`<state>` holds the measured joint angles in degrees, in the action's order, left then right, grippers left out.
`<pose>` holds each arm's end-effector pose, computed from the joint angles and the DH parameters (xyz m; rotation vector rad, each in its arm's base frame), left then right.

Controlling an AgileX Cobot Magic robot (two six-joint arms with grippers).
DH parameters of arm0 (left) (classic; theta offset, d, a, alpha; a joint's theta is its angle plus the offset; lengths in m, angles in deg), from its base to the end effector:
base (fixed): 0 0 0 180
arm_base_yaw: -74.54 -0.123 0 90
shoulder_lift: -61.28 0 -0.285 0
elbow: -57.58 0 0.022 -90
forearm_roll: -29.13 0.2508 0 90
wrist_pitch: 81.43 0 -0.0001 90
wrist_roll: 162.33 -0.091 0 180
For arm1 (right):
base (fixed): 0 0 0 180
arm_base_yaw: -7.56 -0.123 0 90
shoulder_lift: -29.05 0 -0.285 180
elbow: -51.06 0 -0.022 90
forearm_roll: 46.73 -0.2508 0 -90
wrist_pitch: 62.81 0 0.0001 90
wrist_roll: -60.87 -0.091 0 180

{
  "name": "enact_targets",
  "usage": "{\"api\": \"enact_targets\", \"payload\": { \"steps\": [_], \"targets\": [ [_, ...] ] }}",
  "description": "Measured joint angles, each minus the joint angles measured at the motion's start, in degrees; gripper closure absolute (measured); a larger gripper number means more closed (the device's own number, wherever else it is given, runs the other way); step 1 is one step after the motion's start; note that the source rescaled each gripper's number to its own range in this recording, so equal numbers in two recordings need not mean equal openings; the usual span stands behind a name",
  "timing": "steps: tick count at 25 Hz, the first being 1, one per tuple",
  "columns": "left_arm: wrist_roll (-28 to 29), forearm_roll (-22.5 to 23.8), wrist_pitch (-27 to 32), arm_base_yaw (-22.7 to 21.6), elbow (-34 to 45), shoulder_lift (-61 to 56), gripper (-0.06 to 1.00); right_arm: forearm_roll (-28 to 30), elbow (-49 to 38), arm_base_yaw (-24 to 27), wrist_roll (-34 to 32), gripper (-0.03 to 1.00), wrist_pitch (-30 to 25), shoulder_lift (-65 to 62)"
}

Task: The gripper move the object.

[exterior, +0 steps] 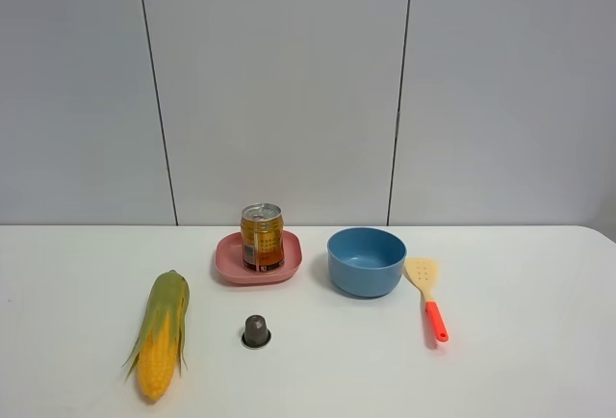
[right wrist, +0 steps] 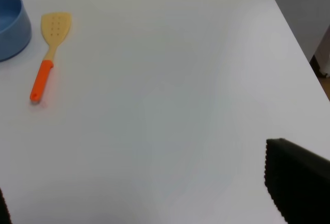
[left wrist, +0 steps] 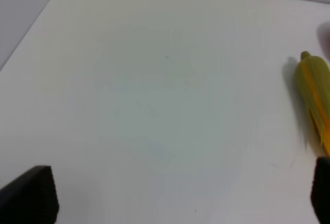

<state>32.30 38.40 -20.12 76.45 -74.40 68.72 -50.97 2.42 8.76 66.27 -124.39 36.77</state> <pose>-0.0074 0.0131 0.2800 -0.2344 2.0139 0.0112 -0.0055 0.0060 0.2760 -0.0794 2.0547 0.0174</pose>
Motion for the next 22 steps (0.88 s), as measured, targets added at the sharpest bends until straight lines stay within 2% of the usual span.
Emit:
{"api": "enact_targets", "payload": {
  "steps": [22],
  "targets": [
    [0.0,0.0,0.0,0.0,0.0,0.0,-0.04,0.0,0.0,0.0,0.0,-0.03,0.0,0.0]
  ]
}}
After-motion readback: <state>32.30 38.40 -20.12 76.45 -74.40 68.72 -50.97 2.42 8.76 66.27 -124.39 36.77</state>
